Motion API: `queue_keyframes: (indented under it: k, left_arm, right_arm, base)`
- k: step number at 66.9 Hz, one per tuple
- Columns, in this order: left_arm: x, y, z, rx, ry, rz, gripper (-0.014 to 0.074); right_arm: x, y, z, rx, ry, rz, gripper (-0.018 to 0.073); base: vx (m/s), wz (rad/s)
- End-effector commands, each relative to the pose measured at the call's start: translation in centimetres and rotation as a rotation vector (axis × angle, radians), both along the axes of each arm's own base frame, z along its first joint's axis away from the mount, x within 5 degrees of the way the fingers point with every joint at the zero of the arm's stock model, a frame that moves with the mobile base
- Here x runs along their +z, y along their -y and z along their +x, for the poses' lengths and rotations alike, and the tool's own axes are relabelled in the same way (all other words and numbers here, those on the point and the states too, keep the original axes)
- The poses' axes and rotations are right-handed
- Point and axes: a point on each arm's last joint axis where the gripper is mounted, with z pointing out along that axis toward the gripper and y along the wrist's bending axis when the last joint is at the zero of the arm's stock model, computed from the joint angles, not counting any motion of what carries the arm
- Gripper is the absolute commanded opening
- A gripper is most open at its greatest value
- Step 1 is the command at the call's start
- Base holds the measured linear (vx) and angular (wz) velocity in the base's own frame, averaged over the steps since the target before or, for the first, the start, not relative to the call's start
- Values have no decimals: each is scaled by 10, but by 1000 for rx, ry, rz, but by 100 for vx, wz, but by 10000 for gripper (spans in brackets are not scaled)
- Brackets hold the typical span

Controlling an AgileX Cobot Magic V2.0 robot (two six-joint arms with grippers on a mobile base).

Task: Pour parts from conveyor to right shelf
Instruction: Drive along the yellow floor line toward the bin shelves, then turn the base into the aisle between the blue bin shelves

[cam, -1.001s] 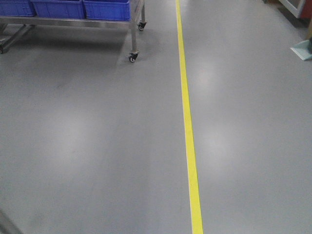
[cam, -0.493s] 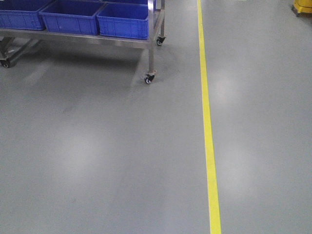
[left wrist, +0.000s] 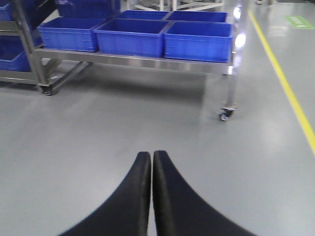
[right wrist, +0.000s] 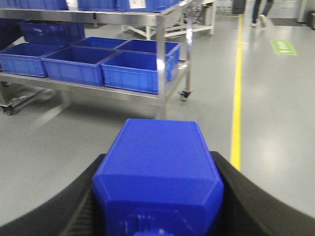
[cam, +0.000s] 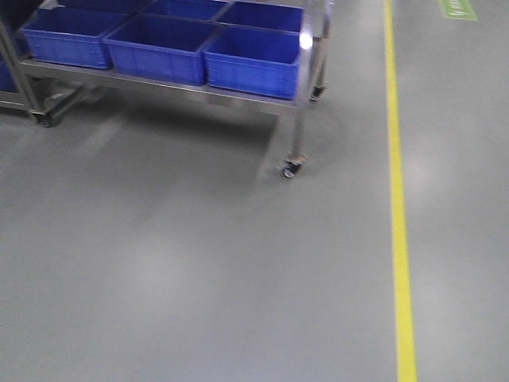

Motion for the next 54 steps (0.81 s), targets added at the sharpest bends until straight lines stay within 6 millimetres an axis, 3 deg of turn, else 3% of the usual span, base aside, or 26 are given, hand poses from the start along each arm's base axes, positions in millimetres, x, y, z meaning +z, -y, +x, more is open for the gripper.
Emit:
queue_keyframes:
  k: [1, 54]
  left_arm:
    - [-3, 0, 3, -2, 31, -11, -6]
    - [-3, 0, 3, -2, 31, -11, -6]
  right_arm:
    - [16, 1, 0, -15, 100, -9, -6]
    - [16, 1, 0, -15, 101, -9, -6]
  base:
    - [70, 46]
    - [70, 71]
